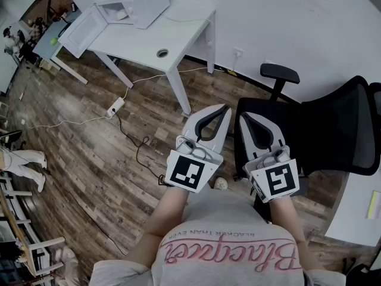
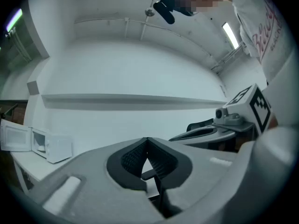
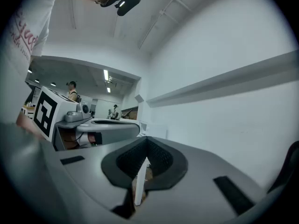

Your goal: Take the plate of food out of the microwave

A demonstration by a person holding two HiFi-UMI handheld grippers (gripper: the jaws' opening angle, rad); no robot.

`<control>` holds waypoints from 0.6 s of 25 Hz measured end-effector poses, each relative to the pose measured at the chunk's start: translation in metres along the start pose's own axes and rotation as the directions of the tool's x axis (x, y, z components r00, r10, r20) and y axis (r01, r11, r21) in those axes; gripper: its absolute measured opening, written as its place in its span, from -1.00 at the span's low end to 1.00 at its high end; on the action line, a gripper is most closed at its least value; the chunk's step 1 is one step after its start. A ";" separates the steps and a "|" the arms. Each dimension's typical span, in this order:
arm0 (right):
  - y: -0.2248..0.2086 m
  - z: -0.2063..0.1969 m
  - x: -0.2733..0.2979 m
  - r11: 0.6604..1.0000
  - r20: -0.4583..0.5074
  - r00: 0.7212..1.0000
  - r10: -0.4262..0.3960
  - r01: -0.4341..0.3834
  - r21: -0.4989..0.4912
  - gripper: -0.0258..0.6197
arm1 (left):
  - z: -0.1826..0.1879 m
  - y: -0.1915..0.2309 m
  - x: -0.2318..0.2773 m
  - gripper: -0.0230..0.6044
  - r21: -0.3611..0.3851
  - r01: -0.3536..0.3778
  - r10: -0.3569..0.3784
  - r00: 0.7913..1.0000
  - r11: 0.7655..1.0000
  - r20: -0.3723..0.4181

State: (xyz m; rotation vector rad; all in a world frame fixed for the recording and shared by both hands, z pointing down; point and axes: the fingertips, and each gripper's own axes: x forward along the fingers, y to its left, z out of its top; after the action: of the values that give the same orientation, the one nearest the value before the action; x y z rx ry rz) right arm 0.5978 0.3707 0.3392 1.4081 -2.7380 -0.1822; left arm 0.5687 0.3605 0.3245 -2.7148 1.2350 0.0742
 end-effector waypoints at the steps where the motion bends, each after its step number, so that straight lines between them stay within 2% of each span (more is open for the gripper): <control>1: -0.001 0.001 -0.001 1.000 0.005 1.000 -0.001 0.001 0.010 -0.89 | 0.003 -0.001 0.001 -0.91 0.008 0.000 0.000 1.000 1.000 0.003; 7: -0.001 0.007 -0.001 1.000 0.022 1.000 0.005 -0.006 0.021 -0.89 | 0.011 -0.002 0.004 -0.91 0.013 -0.012 0.012 1.000 1.000 0.018; 15: 0.009 0.017 0.017 0.999 0.056 0.997 0.048 -0.048 -0.005 -0.88 | 0.014 0.019 -0.003 -0.91 0.010 -0.061 0.061 0.998 0.998 0.018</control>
State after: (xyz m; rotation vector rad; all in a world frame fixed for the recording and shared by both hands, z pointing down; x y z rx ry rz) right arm 0.5790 0.3637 0.3234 1.3553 -2.8120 -0.2270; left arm 0.5524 0.3523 0.3091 -2.6614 1.3097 0.0985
